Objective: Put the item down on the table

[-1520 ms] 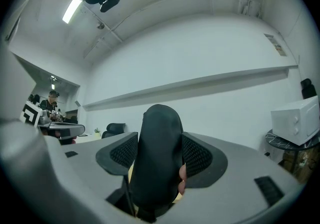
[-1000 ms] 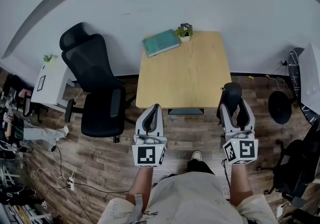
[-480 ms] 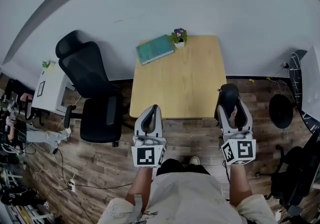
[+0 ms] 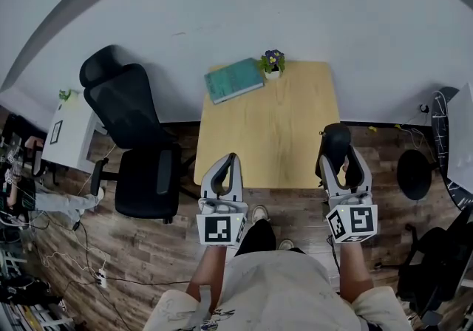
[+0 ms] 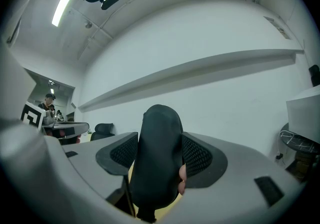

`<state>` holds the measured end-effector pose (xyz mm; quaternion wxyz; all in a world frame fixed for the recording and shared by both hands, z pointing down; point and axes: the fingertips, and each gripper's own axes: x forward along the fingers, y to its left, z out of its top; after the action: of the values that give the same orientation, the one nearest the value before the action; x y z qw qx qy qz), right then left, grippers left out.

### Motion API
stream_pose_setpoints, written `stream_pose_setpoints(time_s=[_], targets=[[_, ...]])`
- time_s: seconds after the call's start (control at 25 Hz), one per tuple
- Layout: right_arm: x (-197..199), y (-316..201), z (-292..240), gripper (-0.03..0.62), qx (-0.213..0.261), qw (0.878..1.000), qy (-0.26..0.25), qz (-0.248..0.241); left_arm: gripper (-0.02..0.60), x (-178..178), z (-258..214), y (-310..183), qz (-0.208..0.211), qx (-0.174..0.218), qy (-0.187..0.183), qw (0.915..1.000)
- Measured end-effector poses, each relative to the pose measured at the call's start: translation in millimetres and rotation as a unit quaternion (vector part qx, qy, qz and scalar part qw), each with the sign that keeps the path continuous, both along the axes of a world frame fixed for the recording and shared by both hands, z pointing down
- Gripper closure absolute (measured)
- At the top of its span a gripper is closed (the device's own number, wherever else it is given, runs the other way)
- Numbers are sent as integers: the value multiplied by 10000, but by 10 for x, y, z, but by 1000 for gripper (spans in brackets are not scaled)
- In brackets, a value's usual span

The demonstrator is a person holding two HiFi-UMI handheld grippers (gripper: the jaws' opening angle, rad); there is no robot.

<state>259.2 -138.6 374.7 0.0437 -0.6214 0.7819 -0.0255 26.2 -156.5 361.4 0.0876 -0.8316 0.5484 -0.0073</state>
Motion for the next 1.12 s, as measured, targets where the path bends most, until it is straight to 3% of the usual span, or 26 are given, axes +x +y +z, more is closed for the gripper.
stream_pose_setpoints(time_s=[0.6, 1.12], targets=[[-831, -1005, -29, 306, -36, 9988, 263, -414, 575, -820, 144, -820, -368, -50, 162, 9992], [-1516, -1618, 424, 306, -628, 9919, 554, -952, 575, -1370, 450, -1239, -697, -472, 168, 9963]])
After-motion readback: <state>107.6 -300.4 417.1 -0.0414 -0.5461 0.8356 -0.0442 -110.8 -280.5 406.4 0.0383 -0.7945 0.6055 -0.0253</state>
